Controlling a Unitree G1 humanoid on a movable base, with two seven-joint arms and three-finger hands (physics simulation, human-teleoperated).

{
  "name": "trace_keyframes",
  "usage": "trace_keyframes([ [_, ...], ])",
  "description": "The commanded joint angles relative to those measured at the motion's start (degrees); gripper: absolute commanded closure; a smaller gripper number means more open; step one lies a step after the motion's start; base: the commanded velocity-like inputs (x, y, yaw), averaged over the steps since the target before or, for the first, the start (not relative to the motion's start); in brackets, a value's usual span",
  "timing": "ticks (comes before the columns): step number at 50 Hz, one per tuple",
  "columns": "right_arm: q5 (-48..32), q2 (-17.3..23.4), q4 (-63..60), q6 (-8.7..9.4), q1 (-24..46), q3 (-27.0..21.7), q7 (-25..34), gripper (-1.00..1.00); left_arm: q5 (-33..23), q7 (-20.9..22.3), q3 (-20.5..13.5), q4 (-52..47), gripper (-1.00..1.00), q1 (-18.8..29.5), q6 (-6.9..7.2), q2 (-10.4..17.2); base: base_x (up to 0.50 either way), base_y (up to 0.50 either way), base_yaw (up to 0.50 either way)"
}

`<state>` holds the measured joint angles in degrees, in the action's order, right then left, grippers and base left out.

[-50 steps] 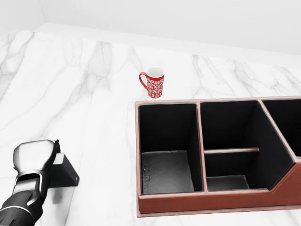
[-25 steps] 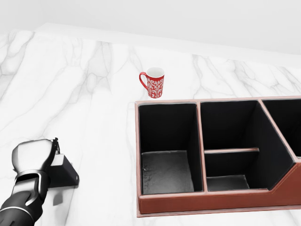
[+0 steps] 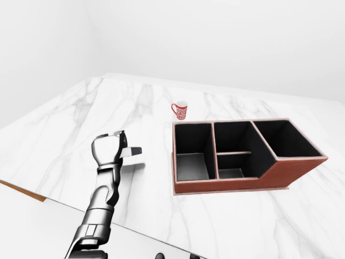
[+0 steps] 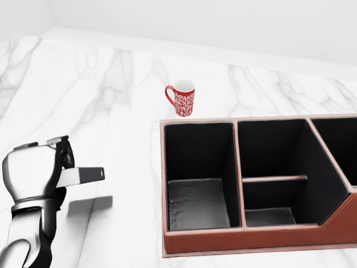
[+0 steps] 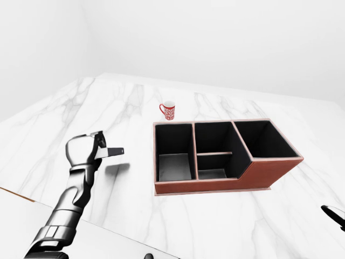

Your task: Pick up the book and place it in the left compartment of the caddy.

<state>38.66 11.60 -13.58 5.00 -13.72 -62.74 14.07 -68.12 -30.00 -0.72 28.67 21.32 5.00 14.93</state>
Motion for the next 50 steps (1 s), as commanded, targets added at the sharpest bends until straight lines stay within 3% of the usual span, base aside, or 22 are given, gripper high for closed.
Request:
trace_keyframes([
  [1, 0.04, -0.06, -0.26, 0.00, -0.08, -0.09, 0.05, -1.00, -3.79, 0.00, -3.36, -21.45, 1.00, -6.46, 0.00, -2.70, 0.00, 0.00, 0.00],
  [13, -0.19, -0.22, -0.05, 0.00, 0.01, -0.04, 0.23, -1.00, -8.16, 0.00, -2.63, -31.89, 1.00, -9.91, 0.00, -4.65, 0.00, 0.00, 0.00],
  [20, -0.28, -0.22, 0.09, 0.00, -0.01, 0.21, 0.15, -1.00, -9.13, 1.53, -2.02, -38.41, 1.00, -12.76, 0.00, -7.14, 0.00, 0.00, 0.00],
  [34, 0.03, -0.04, -0.05, 0.00, -0.04, 0.09, 0.06, -1.00, -14.94, 8.80, 3.00, -54.62, 1.00, -18.02, 0.00, -12.42, 0.00, 0.00, 0.00],
  [35, -0.23, 0.03, 0.49, 0.00, 0.17, 0.32, 0.24, -1.00, -17.00, 9.83, 4.61, -57.15, 1.00, -18.15, 0.00, -12.81, 0.00, 0.00, 0.00],
  [50, -0.11, -0.12, -0.02, 0.00, -0.01, 0.26, 0.62, -1.00, -24.79, 13.91, 10.74, -61.92, 1.00, -17.03, 0.00, -16.79, 0.00, 0.00, 0.00],
])
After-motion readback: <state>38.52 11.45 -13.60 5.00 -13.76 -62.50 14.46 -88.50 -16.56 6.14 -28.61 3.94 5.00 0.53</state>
